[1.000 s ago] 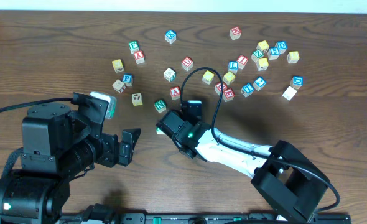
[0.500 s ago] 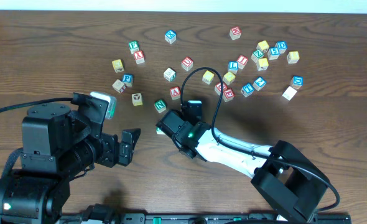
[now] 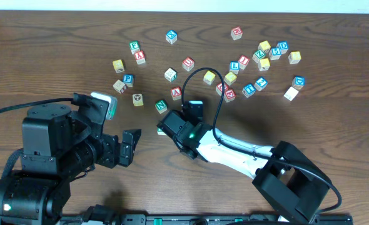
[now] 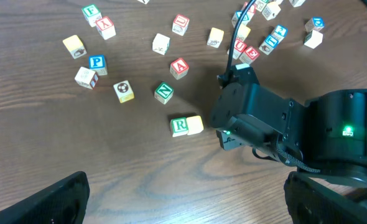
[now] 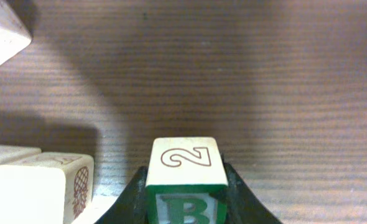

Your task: Spell out ROBOT

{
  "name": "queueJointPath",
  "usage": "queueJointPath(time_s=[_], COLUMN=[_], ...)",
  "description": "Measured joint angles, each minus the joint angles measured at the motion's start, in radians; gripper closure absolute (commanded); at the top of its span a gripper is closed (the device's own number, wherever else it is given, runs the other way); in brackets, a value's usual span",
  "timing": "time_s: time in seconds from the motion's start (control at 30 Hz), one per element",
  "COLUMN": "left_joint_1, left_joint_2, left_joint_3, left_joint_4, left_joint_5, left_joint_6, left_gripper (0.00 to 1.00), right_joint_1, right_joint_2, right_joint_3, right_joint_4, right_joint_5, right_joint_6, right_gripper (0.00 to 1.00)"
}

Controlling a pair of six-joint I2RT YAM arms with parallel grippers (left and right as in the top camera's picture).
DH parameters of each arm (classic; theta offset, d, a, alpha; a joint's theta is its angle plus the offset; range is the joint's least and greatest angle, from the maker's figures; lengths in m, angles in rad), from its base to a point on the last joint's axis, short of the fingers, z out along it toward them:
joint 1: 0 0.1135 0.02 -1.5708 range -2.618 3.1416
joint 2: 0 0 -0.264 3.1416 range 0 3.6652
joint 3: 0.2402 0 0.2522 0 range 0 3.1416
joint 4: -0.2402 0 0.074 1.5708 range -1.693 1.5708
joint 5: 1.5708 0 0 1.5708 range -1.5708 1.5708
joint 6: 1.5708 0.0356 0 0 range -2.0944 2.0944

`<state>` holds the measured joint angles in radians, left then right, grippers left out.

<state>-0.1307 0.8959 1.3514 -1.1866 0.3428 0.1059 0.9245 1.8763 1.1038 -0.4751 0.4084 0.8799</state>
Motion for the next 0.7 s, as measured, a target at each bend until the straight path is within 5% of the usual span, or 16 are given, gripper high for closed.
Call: queueJointPath(time_s=[0.37, 0.57, 0.7], left_joint_1=[0.0, 0.0, 0.0], left_joint_2=[0.0, 0.0, 0.0], left_joint_3=[0.0, 0.0, 0.0], left_joint_4=[0.0, 0.0, 0.0], left_joint_5=[0.0, 0.0, 0.0], left_joint_6=[0.0, 0.0, 0.0], left_gripper=[0.02, 0.02, 0.02], right_joint_1=[0.0, 0.0, 0.0], right_joint_2=[0.0, 0.0, 0.0], right_joint_3=[0.0, 0.0, 0.0], right_joint_4=[0.0, 0.0, 0.0], right_joint_5=[0.001, 0.0, 0.001], right_joint_6=[0.003, 0.003, 0.004], right_gripper=[0.97, 0.72, 0.65])
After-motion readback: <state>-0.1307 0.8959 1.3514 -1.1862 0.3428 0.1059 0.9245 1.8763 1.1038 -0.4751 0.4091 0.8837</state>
